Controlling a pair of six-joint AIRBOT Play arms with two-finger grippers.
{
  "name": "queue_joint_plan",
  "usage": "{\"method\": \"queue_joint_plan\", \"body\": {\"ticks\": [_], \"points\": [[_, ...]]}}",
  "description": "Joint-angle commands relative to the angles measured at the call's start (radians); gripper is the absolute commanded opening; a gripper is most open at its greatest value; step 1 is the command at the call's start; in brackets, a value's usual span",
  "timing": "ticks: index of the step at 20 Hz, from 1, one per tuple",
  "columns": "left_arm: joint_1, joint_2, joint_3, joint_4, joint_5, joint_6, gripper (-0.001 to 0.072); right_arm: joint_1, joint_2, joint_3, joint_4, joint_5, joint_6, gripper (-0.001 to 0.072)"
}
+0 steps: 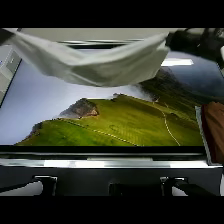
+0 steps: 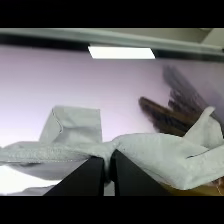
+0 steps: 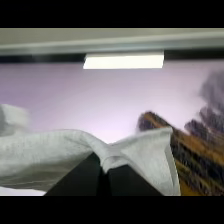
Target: Fold the clothes and pants, and hang the long-sleeved shirts on hangers.
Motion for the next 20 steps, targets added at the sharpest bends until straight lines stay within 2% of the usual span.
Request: {"method": "queue_joint_plan", "body": {"ticks": [1, 6, 8, 10, 13, 15, 20], "points": [[-0.005, 0.189, 0.05, 0.145, 0.026, -0.068, 0.0024, 0.006, 0.096, 0.155, -0.036, 0.1, 0.024, 0.003], [-0.005, 0.539, -0.057, 0.406, -0.017, -0.212, 0.0024, 0.006, 0.357, 0.165, -0.036, 0.281, 0.091, 0.003], [-0.005, 0.606, -0.057, 0.454, -0.026, -0.251, 0.0024, 0.006, 0.439, 0.165, -0.051, 0.324, 0.145, 0.003], [-0.005, 0.627, -0.057, 0.453, -0.026, -0.25, 0.0024, 0.006, 0.477, 0.165, -0.058, 0.346, 0.206, 0.003], [-0.006, 0.561, -0.058, 0.447, -0.025, -0.248, 0.0024, 0.006, 0.439, 0.164, -0.076, 0.374, 0.237, 0.003], [-0.006, 0.452, -0.06, 0.389, -0.021, -0.206, 0.0024, 0.006, 0.352, 0.164, -0.083, 0.409, 0.237, 0.003], [-0.029, 0.032, -0.06, 0.245, 0.036, -0.157, 0.0024, 0.006, -0.008, 0.164, -0.072, 0.429, 0.224, 0.0032]]}}
